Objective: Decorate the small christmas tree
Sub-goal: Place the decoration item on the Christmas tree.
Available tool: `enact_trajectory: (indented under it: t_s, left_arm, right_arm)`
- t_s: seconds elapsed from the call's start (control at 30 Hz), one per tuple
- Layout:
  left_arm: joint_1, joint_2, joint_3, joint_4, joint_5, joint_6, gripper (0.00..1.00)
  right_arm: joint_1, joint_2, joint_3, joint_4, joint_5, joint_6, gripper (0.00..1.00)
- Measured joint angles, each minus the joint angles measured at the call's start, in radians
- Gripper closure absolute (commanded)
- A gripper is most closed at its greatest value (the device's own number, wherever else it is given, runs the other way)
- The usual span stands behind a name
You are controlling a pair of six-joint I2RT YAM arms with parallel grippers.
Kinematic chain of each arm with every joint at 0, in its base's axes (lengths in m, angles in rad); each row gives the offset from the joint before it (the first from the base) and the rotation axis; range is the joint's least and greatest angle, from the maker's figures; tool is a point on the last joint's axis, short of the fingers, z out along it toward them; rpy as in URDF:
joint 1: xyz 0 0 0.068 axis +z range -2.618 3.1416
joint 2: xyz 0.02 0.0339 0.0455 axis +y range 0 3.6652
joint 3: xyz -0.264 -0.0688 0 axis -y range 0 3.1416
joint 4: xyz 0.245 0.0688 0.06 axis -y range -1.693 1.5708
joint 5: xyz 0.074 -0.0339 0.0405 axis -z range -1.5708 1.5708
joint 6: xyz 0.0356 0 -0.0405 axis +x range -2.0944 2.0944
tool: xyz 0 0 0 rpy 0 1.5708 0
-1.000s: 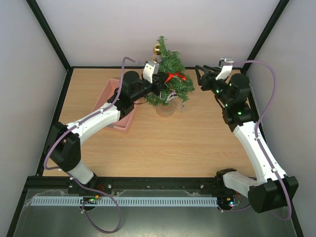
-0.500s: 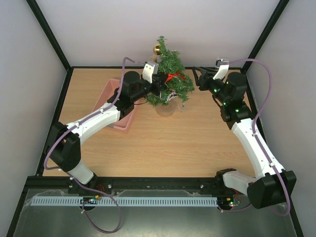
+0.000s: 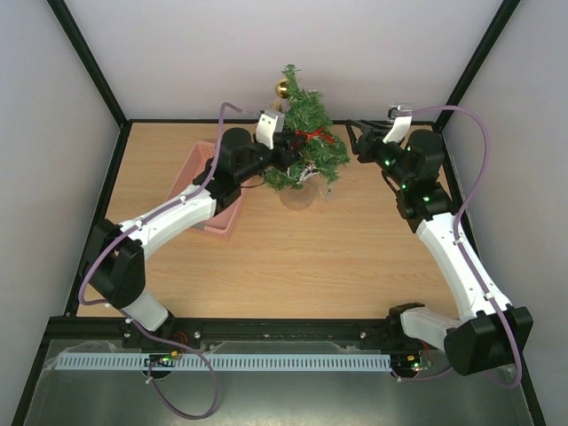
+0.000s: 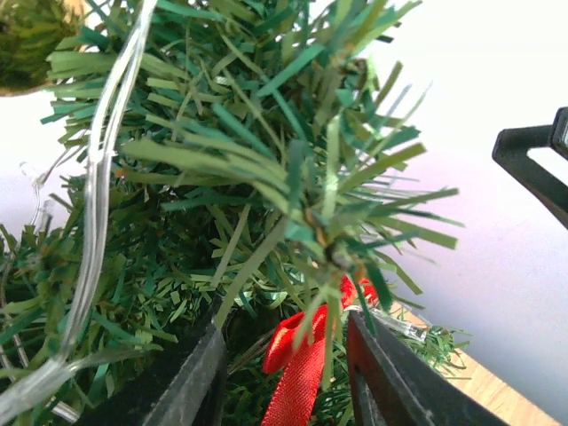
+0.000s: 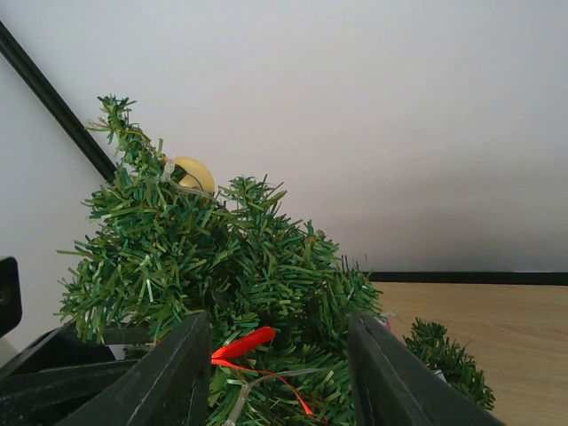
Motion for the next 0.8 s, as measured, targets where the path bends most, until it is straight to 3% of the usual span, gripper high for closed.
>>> enact_trajectory:
  t_s: [0.2, 0.43, 0.8]
  left_arm:
    - [0.0, -0.008, 0.0, -0.002, -0.006, -0.002, 0.43]
    - [-0.001, -0.04, -0.001, -0.004, -0.027, 0.0, 0.36]
    - [-0.001, -0.087, -0.019, -0.008, -0.029, -0.008, 0.34]
  right_arm:
    - [0.0, -0.003, 0.0, 0.0, 0.0, 0.0, 0.59]
    - [0.0, -0.013, -0.012, 0.001, -0.003, 0.01, 0.6]
    - [0.0, -0.039, -0.027, 0.0, -0.006, 0.028, 0.6]
